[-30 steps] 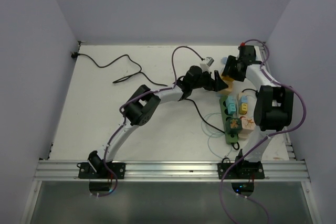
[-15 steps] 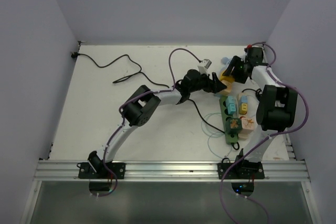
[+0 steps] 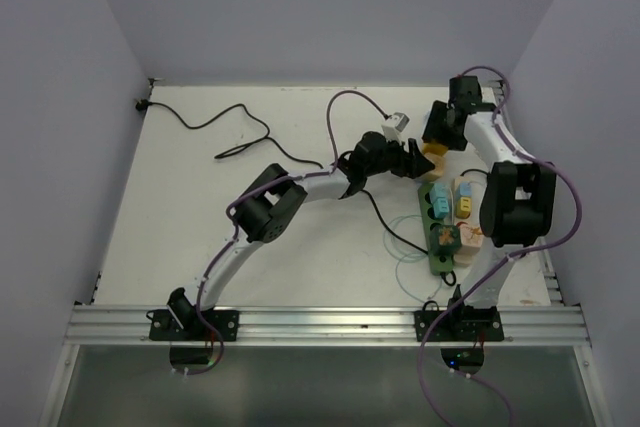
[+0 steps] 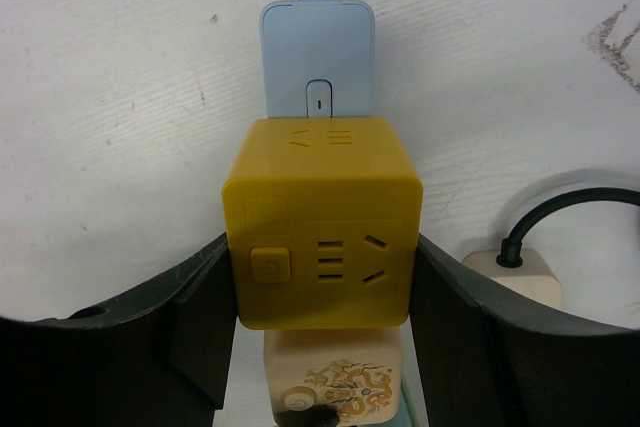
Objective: Pull the plug off the socket
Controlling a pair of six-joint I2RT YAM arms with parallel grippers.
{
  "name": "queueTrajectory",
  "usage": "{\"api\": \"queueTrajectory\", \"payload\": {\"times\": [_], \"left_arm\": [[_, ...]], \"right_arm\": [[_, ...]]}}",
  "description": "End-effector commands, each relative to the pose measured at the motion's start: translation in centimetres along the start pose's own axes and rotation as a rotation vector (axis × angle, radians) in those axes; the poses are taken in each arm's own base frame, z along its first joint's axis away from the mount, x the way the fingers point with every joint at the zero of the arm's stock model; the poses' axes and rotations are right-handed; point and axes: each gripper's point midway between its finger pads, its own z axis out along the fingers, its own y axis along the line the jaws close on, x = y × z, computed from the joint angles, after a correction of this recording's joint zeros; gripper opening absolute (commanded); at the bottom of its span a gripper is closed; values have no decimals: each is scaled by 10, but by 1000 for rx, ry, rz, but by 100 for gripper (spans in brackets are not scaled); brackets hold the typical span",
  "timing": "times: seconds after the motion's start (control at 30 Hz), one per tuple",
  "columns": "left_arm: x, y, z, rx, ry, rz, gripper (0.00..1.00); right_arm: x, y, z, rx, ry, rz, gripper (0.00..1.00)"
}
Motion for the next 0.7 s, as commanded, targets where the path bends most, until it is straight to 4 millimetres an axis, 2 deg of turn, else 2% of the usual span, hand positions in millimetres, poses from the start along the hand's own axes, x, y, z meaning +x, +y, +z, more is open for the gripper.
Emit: {"api": "queueTrajectory", "payload": {"times": [0.0,0.17,0.23,0.27,0.3,0.37,0.4,0.53,0.67], "left_arm": [[77,70,-11,-239,205,50,70],[85,73,-11,-260,217,63,71],[87,74,-12,-259,223,68,71],[88,76,-14,-262,227,66,71],[88,75,-14,-258,225,62,71],[88,75,-17,-260,223,60,71],[88,75,-18,-262,222,57,71],[88,72,-21,-249,218,43,71],[89,72,-22,-242,222,33,71]], "right_arm": [[-30,8,-24,40,-74,-30,9],[-27,12,-26,56,-75,-71,9],[-24,23,-28,-16,-76,-77,10],[-30,29,-28,-54,-110,-70,11],[-26,27,-31,-86,-116,-49,11],[-31,32,-33,-162,-153,-12,12],[-28,13,-28,-153,-145,43,12],[-32,2,-33,-199,-161,84,11],[-32,2,-37,-211,-170,75,12]]}}
